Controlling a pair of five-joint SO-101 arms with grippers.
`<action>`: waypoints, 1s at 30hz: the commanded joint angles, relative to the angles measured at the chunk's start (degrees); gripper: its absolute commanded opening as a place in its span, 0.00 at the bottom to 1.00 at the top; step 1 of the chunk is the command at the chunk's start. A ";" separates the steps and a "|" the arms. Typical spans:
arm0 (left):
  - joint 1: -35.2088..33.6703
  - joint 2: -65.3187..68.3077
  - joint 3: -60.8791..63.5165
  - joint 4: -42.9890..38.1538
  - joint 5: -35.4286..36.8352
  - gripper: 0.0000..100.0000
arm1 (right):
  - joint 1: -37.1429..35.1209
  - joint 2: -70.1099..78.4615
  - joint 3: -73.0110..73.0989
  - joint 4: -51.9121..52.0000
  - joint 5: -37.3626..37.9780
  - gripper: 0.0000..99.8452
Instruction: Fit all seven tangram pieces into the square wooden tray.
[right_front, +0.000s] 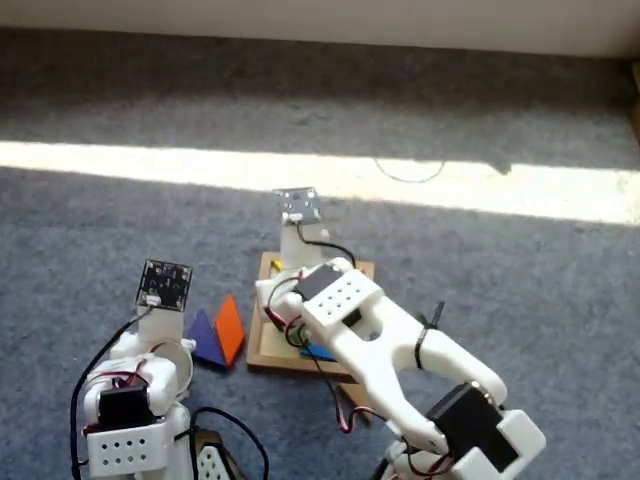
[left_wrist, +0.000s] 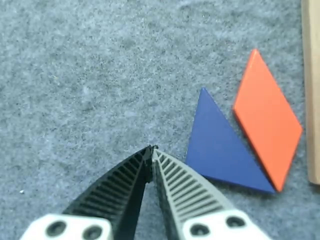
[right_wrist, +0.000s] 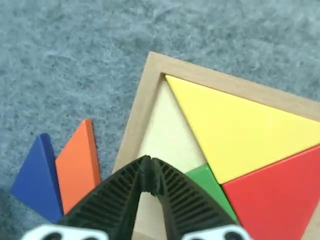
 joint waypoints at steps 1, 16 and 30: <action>-0.66 -1.63 1.10 0.44 0.35 0.03 | -0.40 0.75 -0.13 -0.31 0.79 0.00; -0.66 -1.63 1.10 0.44 0.35 0.03 | 4.97 -4.97 -8.48 23.78 12.84 0.00; -0.66 -1.63 1.10 0.44 0.35 0.03 | 12.35 -38.64 -1.98 31.34 17.85 0.00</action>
